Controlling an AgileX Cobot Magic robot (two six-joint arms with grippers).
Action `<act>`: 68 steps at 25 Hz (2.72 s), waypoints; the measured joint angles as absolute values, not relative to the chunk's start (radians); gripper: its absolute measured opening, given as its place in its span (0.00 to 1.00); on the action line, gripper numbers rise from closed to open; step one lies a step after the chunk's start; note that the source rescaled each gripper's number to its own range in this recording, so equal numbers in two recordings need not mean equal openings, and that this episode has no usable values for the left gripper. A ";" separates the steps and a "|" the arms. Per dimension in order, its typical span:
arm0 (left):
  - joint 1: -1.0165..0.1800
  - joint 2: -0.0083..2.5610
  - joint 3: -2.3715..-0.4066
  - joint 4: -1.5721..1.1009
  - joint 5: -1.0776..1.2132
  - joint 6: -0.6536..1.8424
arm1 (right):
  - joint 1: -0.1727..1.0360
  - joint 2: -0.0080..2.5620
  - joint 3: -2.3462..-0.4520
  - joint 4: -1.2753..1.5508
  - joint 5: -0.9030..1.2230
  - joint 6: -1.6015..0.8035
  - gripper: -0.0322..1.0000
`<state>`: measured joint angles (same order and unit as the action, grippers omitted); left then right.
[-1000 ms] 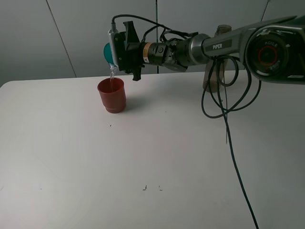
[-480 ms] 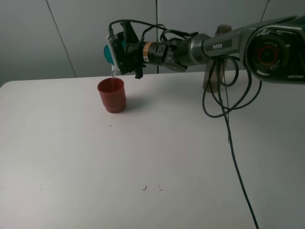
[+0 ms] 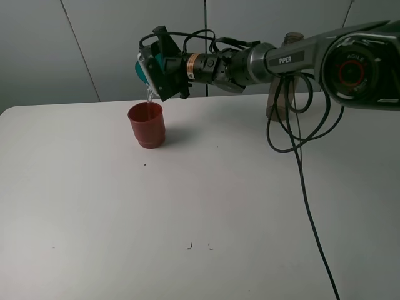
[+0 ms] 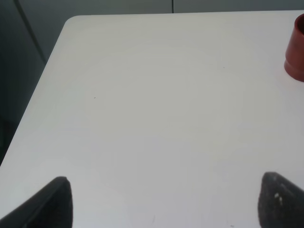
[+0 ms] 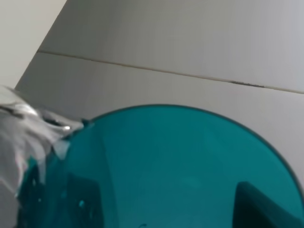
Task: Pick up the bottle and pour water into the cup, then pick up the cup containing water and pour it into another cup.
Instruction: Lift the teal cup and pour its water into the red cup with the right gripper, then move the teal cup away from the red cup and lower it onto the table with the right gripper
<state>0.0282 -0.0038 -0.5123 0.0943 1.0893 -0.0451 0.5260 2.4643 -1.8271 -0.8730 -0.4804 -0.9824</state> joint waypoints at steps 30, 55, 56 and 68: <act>0.028 -0.004 -0.512 0.094 1.089 -0.043 | 0.526 2.464 -1.829 -0.881 -0.589 -1.146 0.08; 0.028 -0.004 -0.512 0.094 1.089 -0.041 | 0.515 2.358 -1.749 -0.856 -0.383 0.327 0.08; 0.028 -0.004 -0.512 0.094 1.089 -0.041 | 0.510 2.337 -1.721 -0.856 -0.379 0.338 0.08; 0.028 -0.004 -0.512 0.094 1.089 -0.041 | 0.434 2.046 -1.268 -0.733 -0.431 0.362 0.08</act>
